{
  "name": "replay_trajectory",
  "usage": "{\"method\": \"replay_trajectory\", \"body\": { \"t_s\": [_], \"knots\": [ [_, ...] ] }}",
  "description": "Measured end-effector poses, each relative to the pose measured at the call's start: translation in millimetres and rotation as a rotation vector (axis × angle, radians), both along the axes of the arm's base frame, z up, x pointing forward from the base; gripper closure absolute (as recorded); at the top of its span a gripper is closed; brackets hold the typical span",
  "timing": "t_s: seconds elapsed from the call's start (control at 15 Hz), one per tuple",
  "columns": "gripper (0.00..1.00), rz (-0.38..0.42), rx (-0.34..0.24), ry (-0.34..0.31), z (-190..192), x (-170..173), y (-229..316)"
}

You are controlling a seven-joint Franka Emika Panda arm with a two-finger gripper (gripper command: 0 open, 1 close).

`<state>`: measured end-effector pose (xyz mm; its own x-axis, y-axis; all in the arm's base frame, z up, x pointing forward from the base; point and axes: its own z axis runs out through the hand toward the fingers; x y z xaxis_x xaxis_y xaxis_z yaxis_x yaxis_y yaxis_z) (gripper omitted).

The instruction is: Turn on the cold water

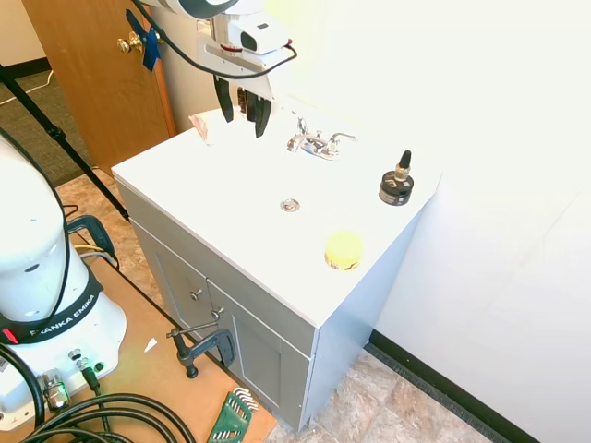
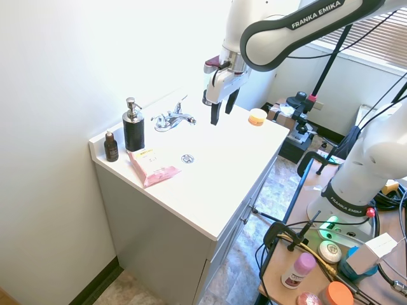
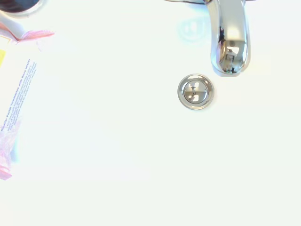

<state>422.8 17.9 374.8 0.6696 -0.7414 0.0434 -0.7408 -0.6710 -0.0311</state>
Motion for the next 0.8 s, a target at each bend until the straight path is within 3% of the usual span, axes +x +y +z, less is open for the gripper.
{"method": "replay_trajectory", "body": {
  "t_s": [0.27,0.47,0.67,0.8],
  "knots": [
    [0.00,-0.026,0.001,-0.033,3.6,12.3,-7.0],
    [0.00,-0.144,-0.030,-0.129,-0.1,70.4,-39.0],
    [0.00,-0.265,-0.099,-0.165,-17.3,133.0,-66.5],
    [0.00,-0.305,-0.119,-0.182,-23.2,160.8,-75.8]
  ]
}}
